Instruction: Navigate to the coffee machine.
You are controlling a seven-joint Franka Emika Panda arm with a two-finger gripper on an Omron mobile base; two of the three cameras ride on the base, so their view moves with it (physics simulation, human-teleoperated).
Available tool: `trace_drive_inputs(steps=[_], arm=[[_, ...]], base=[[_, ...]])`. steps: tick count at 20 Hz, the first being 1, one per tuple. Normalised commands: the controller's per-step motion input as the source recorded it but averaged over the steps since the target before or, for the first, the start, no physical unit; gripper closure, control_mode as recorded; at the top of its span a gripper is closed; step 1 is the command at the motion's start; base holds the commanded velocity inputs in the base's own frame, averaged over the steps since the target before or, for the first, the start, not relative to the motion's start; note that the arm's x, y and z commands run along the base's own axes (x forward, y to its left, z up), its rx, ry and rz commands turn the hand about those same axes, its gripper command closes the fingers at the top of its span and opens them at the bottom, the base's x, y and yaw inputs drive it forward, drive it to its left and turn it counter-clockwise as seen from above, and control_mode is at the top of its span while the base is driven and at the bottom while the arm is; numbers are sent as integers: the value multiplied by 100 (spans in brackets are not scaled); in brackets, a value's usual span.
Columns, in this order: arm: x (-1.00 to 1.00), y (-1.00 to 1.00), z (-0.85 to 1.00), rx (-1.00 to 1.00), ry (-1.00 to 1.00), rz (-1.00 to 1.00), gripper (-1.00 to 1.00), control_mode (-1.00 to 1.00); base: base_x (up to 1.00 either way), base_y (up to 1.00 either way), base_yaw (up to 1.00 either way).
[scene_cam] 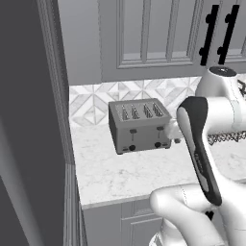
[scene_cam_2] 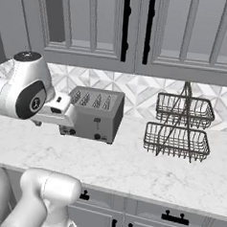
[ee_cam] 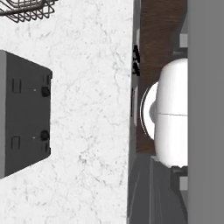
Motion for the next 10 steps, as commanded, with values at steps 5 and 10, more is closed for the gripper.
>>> trace_drive_inputs(steps=[5,10], arm=[[-13,-16,-5,0,0,0,-100,100],[0,0,0,0,0,0,-100,100]], base=[[-50,-80,0],[-69,-100,-9]])
